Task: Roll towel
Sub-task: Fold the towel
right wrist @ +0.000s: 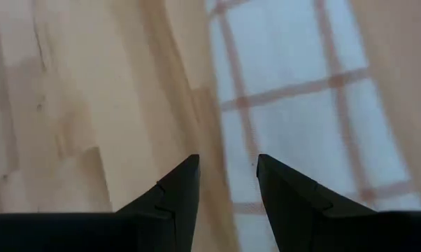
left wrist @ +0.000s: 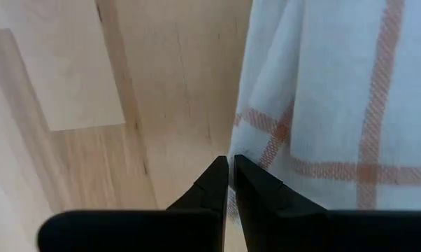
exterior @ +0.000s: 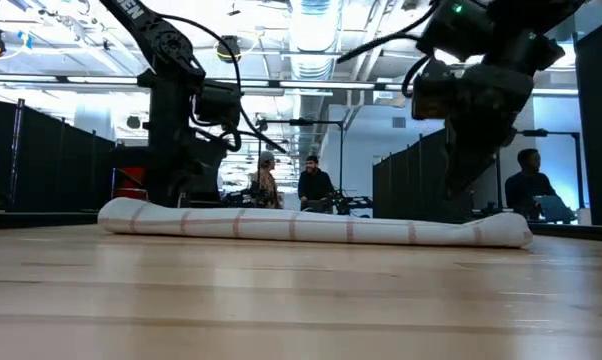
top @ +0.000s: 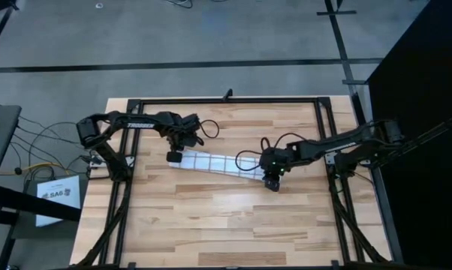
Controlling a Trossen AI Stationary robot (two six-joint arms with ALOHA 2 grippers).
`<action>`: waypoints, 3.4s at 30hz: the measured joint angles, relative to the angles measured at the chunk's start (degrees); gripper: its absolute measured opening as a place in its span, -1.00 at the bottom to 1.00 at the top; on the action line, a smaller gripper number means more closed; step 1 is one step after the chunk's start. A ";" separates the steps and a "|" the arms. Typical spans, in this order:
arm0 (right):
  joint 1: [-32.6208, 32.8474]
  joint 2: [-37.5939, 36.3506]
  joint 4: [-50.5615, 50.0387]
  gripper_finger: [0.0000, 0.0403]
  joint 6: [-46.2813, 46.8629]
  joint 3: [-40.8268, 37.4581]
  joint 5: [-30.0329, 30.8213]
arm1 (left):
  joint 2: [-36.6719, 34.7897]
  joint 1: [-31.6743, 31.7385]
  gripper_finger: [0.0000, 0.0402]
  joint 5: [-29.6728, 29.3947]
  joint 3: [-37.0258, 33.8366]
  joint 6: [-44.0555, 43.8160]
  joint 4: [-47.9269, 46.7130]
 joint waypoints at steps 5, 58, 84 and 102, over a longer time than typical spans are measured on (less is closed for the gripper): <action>-2.36 6.87 -0.22 -0.34 0.65 -0.12 0.76 | 0.00 0.00 -0.94 0.02 -0.23 -1.70 0.01; -10.32 10.17 -7.47 -0.35 -24.11 12.46 4.34 | -9.42 -5.25 -1.00 10.83 2.08 -19.61 -3.27; -14.02 6.28 -13.13 -0.35 -23.54 1.20 4.09 | -16.79 1.71 -1.00 10.40 -14.10 -26.96 3.65; -10.66 5.43 -10.29 -0.35 -20.71 3.38 3.26 | -13.53 2.49 -1.00 7.87 -5.77 -15.23 5.15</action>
